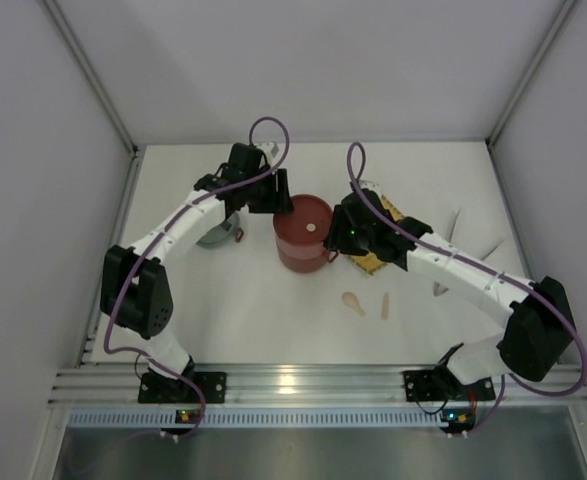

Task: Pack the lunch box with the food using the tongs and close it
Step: Open the fastener on the packing box.

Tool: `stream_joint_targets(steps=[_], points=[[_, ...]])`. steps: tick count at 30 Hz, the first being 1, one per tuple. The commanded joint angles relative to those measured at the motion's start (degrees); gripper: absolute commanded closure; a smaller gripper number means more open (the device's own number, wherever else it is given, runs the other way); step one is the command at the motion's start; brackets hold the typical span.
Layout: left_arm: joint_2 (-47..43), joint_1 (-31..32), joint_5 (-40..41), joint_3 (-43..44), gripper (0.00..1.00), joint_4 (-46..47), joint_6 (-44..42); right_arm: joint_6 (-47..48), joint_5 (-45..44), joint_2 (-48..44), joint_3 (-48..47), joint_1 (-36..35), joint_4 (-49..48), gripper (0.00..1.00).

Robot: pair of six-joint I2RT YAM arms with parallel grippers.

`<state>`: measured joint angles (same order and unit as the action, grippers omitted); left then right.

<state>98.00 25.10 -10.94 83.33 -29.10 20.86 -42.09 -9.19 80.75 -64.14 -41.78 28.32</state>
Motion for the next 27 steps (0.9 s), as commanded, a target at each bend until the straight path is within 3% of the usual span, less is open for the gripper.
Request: stream_joint_targets(steps=[1,17,27], points=[[-2.5,-0.2,-0.9,-0.2,0.41,-0.3,-1.1,-1.5,-0.7,-4.5,-0.2,0.6,-3.9,0.55],[-2.7,-0.1,-1.2,-0.4,0.42,-0.2,-0.2,-6.8,-0.5,0.7,-2.7,0.6,-6.3,0.54],[-3.3,-0.1,-1.2,-0.7,0.42,-0.6,0.0,-9.7,-0.6,-3.9,-0.6,0.6,-9.2,0.54]])
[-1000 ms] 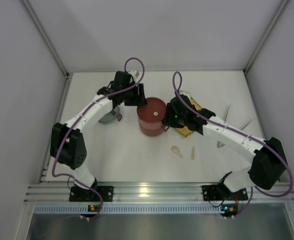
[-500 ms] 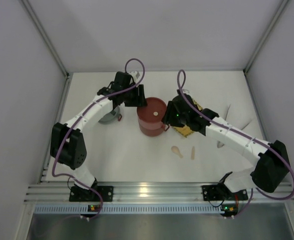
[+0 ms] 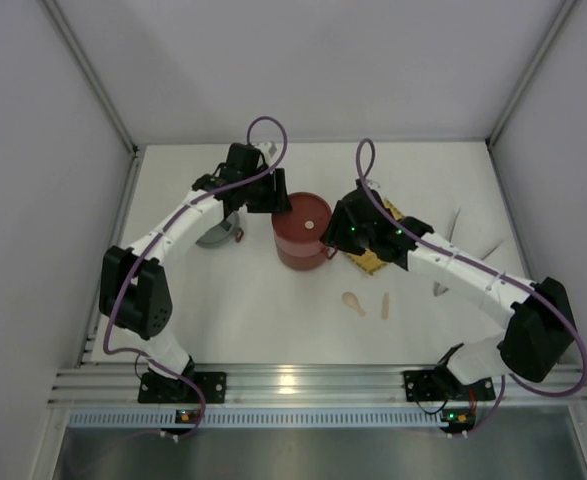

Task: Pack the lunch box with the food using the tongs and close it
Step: Open the fastener on the packing box.

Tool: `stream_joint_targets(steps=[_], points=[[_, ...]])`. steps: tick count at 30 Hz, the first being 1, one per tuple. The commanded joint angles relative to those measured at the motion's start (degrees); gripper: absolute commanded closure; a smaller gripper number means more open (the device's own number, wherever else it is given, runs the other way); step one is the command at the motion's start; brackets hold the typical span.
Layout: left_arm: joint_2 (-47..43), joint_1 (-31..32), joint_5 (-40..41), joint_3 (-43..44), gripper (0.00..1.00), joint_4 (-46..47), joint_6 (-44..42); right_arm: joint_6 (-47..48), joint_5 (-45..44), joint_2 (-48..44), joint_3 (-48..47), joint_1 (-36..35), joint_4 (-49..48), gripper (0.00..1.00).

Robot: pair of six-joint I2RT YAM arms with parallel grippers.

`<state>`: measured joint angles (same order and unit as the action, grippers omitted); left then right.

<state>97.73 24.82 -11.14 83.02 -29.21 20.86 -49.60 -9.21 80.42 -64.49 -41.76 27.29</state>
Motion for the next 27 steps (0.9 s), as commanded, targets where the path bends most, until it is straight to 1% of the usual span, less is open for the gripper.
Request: stream_joint_targets(steps=[1,7,11,14,18,27], points=[[-3.0,0.1,-1.2,-0.6,0.42,-0.3,0.0,-2.4,-0.5,-4.0,0.1,0.6,-8.7,0.54],[-3.2,0.1,-1.3,-0.8,0.42,-0.4,0.1,-3.4,0.0,-4.9,0.6,0.6,-9.1,0.54],[-3.3,0.1,-1.1,-0.9,0.42,-0.4,0.1,-3.8,-0.4,-3.0,-0.9,0.6,-7.9,0.54],[-3.3,0.1,-0.8,-0.8,0.42,-0.5,0.1,-5.6,0.8,-1.7,-0.2,0.6,-8.7,0.54],[-3.3,0.1,-1.0,-0.7,0.42,-0.4,0.3,-7.7,-1.3,-1.0,0.3,0.6,-9.8,0.54],[-3.1,0.1,-0.9,-0.5,0.42,-0.6,0.5,-11.6,-3.6,0.2,0.3,0.6,-8.3,0.54]])
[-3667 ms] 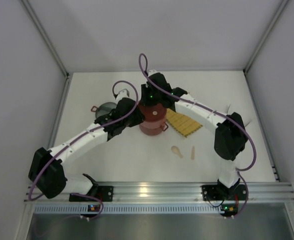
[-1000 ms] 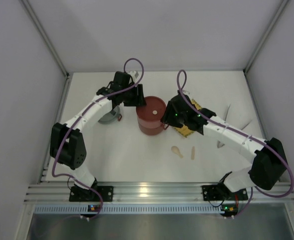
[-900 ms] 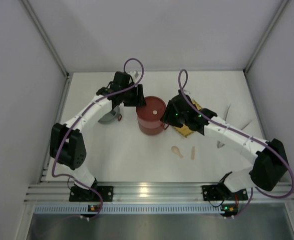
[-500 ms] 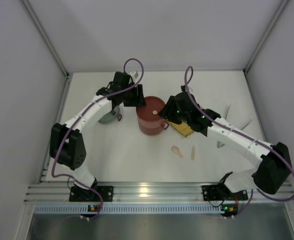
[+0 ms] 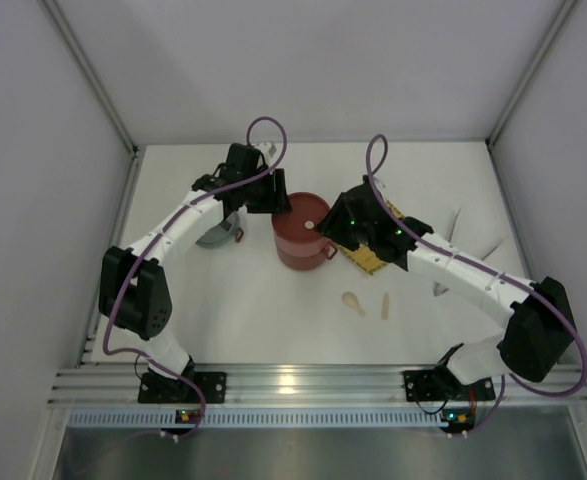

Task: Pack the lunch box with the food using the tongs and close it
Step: Open the fastener on the packing box.

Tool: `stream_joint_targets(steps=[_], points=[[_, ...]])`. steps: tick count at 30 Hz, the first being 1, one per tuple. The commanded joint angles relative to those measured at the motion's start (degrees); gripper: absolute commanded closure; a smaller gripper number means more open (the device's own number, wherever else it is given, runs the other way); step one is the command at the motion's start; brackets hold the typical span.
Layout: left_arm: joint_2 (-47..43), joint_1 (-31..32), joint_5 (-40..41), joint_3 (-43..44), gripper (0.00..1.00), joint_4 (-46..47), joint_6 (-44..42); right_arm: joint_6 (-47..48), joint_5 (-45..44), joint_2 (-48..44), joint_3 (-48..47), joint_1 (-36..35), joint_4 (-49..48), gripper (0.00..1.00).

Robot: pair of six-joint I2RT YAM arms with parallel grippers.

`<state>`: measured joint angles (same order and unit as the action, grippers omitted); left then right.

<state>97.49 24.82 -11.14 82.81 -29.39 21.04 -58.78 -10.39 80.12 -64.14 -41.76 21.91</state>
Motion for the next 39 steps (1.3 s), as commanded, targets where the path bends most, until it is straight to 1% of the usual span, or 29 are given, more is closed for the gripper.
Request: stream_joint_targets(steps=[1,7,15,18,22,24,25,26,29,34,39], points=[[-2.7,0.1,-0.8,-0.4,0.42,-0.4,0.3,-2.6,-2.5,0.7,-0.2,0.6,-2.0,0.55],[-2.7,0.1,-0.6,-0.5,0.42,-0.5,0.4,-3.4,-4.4,-0.9,1.6,0.6,-1.1,0.55],[-2.7,0.1,-1.0,-1.0,0.42,-0.1,0.8,-4.6,-4.2,1.0,-0.5,0.6,0.0,0.55],[-3.0,0.1,-1.2,-1.3,0.42,-0.1,1.2,-5.0,-3.2,2.2,-1.2,0.6,0.3,0.61],[-3.5,0.1,-1.1,-1.9,0.43,-0.1,1.4,-5.5,-2.2,2.5,0.3,0.4,-0.5,0.7],[-4.1,0.1,-1.1,-2.3,0.44,-0.1,1.5,-5.6,-2.1,2.5,0.9,0.4,-1.1,0.73],[-4.1,0.1,-1.2,-2.8,0.45,0.0,1.8,-5.3,-2.1,2.7,0.9,0.5,-1.3,0.77],[-4.5,0.1,-1.3,-3.1,0.46,-0.1,1.9,-5.0,-2.0,3.0,0.6,0.5,-1.0,0.79],[-5.6,0.1,-2.0,-4.3,0.49,-0.1,2.5,-2.6,-2.3,3.7,-1.2,0.5,0.2,0.86],[-9.0,0.1,-2.6,-6.6,0.52,-0.1,3.3,4.5,-2.3,6.0,-6.3,1.4,3.8,0.89],[-11.9,0.1,-3.9,-9.2,0.55,-0.1,4.3,11.7,2.8,10.0,-10.4,4.6,5.9,0.9]])
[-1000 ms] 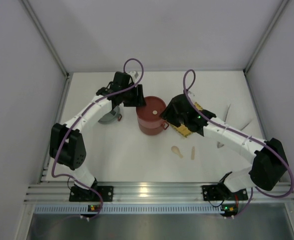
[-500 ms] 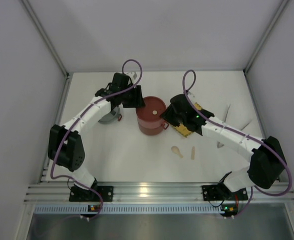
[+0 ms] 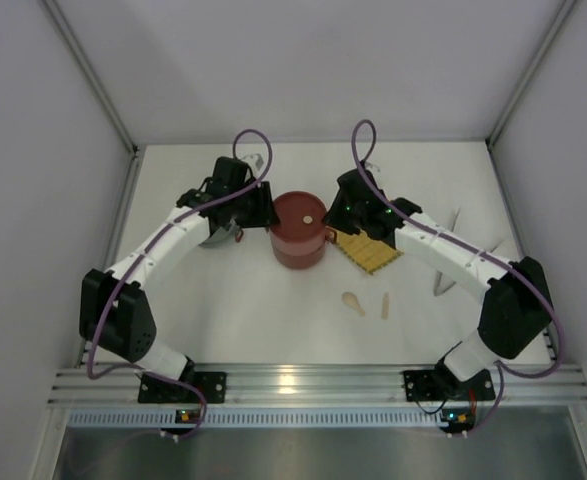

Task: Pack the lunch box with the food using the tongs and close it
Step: Open the fastener on the packing box.

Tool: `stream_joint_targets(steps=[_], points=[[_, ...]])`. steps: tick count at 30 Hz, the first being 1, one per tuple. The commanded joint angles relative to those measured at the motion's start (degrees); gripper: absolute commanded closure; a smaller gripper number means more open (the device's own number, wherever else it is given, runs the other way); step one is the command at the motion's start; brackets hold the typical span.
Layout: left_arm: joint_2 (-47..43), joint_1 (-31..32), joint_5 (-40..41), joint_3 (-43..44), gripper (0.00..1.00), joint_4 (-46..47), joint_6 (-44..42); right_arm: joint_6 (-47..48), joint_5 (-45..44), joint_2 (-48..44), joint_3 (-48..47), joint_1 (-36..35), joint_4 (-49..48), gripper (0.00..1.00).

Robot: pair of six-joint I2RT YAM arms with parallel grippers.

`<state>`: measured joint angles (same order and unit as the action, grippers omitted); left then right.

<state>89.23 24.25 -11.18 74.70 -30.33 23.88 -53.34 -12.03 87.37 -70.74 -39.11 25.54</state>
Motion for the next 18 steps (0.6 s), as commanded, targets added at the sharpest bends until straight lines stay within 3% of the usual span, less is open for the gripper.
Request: stream_joint_targets(steps=[1,10,18], points=[[-4.4,0.7,-4.0,-1.5,0.56,0.9,1.5,7.4,5.0,4.0,-4.5,2.4,2.6,0.9],[-9.2,0.9,-1.7,-5.9,0.57,0.4,2.8,17.9,7.7,10.4,-14.4,4.3,8.9,0.9],[-14.6,0.8,9.5,-9.3,0.51,3.0,8.5,19.4,7.1,10.0,-13.9,4.6,9.0,0.89]])
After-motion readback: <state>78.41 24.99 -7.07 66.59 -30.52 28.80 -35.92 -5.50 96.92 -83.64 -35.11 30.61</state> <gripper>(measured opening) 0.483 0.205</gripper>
